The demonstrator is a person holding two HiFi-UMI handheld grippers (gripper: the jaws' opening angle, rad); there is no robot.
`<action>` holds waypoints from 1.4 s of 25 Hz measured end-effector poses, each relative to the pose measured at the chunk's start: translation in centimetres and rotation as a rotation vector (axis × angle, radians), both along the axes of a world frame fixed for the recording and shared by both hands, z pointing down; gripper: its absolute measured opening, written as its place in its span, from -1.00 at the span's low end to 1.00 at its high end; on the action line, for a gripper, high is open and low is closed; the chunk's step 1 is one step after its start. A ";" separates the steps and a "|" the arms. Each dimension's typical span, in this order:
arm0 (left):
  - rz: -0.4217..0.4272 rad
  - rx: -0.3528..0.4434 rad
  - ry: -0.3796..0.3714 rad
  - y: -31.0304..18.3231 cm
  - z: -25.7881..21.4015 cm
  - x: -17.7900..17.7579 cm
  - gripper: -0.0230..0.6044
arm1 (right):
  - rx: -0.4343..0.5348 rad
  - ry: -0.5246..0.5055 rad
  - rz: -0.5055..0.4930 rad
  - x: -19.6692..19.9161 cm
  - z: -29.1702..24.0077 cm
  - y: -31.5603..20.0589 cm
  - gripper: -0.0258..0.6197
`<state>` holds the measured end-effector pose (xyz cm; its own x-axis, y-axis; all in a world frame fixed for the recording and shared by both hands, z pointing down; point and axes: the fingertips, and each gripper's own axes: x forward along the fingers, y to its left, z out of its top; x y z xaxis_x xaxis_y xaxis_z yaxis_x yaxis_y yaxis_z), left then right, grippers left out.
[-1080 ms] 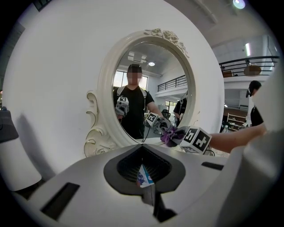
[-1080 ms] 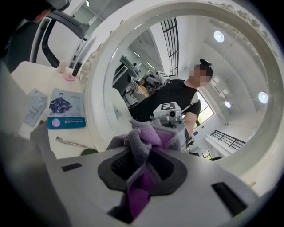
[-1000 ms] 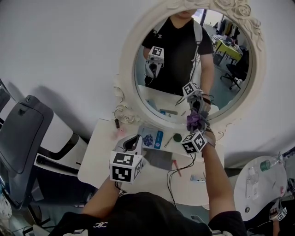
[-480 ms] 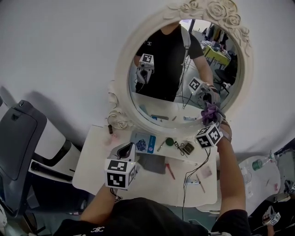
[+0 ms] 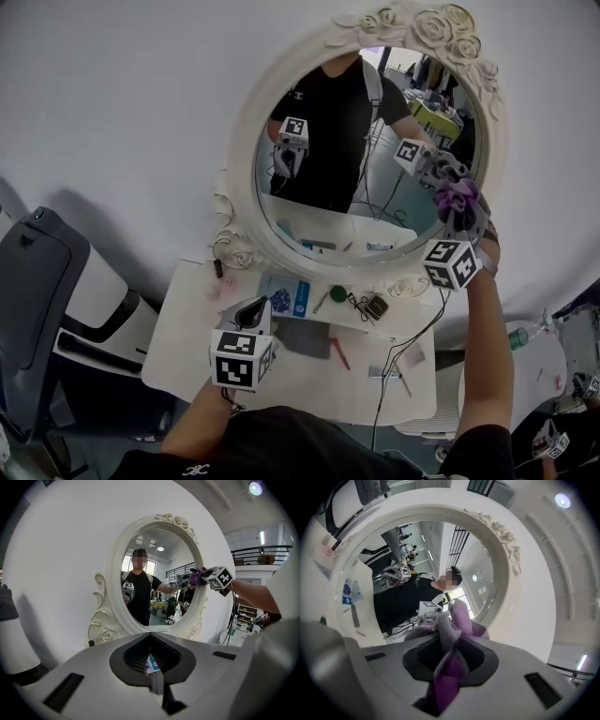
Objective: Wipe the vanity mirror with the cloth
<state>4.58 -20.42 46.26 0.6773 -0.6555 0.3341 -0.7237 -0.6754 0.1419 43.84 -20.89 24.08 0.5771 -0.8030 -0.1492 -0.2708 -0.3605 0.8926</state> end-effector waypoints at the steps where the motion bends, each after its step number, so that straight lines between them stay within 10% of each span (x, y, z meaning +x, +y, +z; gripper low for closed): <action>1: -0.001 -0.001 -0.002 0.0 0.1 0.0 -0.91 | 0.027 0.003 -0.009 -0.1 -1.0 -0.1 -0.68; 17: -0.031 -0.022 -0.029 -1.2 1.2 -0.6 -0.91 | 0.354 -0.139 -0.119 -2.5 -9.9 -1.2 -0.73; 35: -0.027 -0.020 -0.061 -2.8 1.6 -0.6 -0.91 | 0.420 -0.328 -0.295 -6.5 -15.7 -3.4 -0.76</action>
